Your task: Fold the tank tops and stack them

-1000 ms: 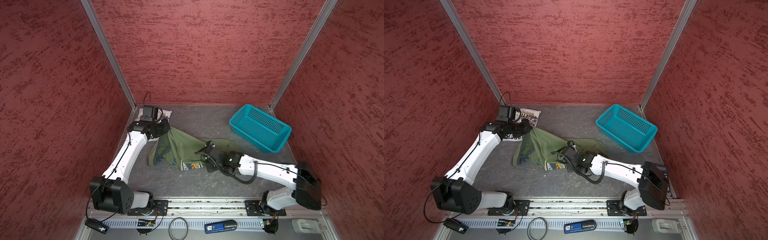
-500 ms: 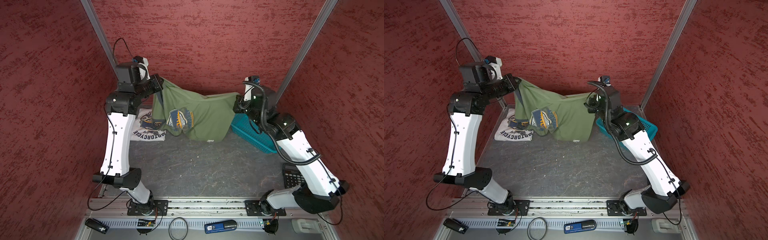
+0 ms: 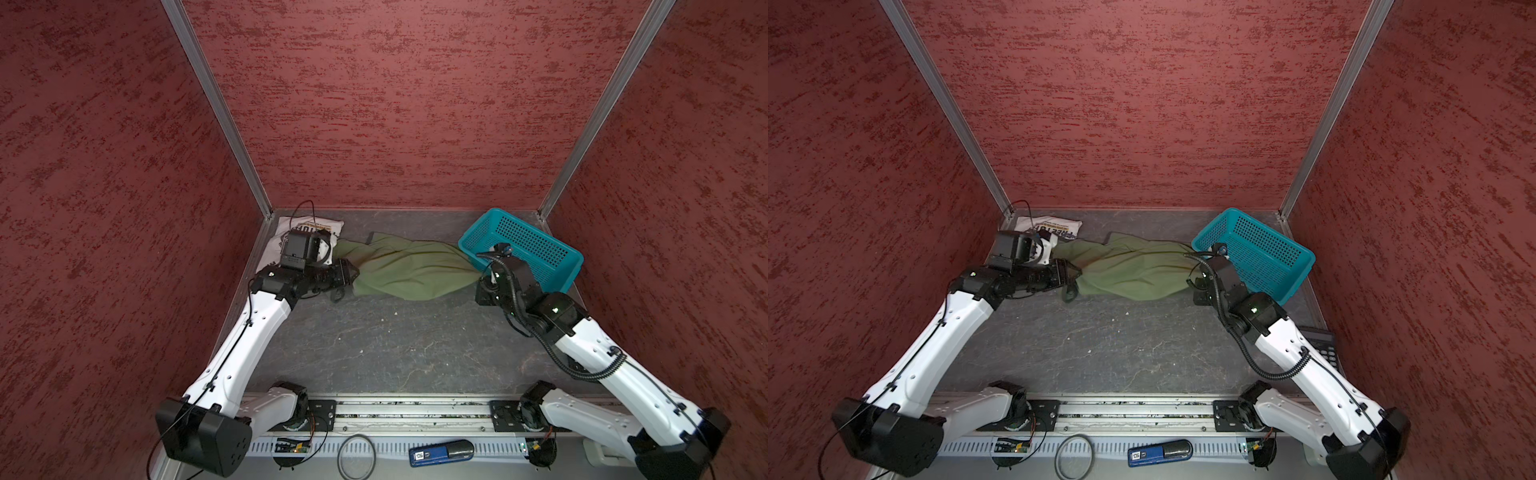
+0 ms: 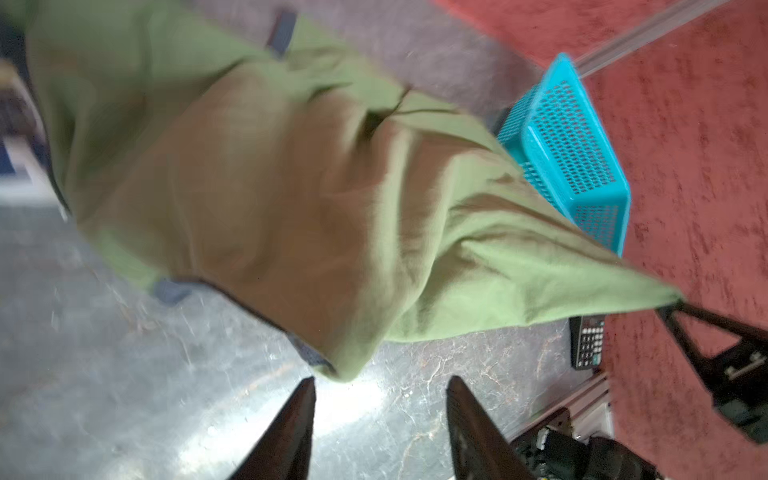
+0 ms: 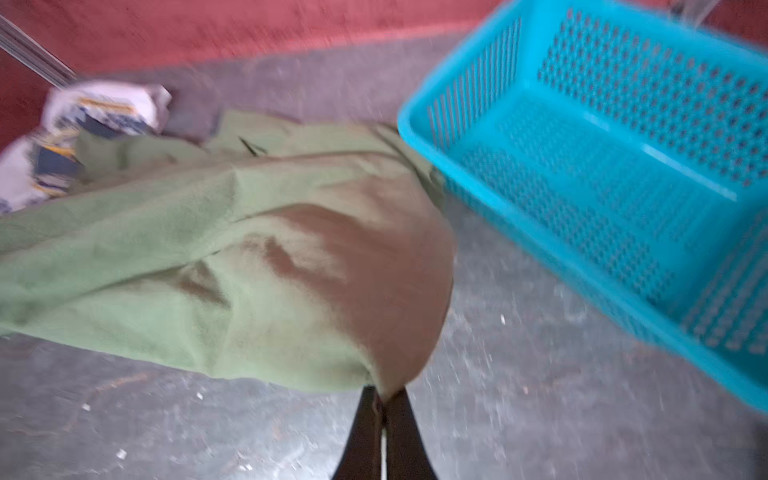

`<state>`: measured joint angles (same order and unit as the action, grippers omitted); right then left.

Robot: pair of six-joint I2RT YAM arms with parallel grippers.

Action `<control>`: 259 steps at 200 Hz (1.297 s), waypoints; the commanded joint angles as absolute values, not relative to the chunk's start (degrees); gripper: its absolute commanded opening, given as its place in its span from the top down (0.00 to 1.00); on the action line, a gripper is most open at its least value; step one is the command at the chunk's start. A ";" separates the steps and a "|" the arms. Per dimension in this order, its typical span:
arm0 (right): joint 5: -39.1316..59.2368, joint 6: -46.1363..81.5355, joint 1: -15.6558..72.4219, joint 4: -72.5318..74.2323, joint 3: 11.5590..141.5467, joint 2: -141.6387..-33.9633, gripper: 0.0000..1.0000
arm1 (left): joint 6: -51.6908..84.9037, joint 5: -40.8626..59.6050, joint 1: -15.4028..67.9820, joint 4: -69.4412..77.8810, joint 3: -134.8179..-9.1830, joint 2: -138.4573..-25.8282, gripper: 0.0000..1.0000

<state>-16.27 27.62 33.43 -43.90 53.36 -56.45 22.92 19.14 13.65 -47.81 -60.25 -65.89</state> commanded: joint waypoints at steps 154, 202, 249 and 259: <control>-16.06 40.17 32.43 -44.95 46.03 -51.33 1.00 | 35.25 22.16 -6.72 -24.32 -43.74 -79.66 0.44; -16.35 39.39 32.43 -44.68 46.41 -52.36 1.00 | 33.06 12.01 -0.97 -31.70 -52.42 -85.90 0.81; -16.98 39.02 32.35 -44.23 46.26 -53.35 1.00 | 30.38 -3.87 13.46 -41.28 -67.35 -91.44 0.98; -16.89 38.98 32.30 -43.91 46.15 -53.63 1.00 | 29.57 -4.02 15.47 -42.04 -70.79 -94.65 0.99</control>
<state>-16.62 38.61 32.80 -45.39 46.02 -53.19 32.36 2.76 10.98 -37.08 -64.84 -89.03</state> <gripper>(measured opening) 0.047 0.056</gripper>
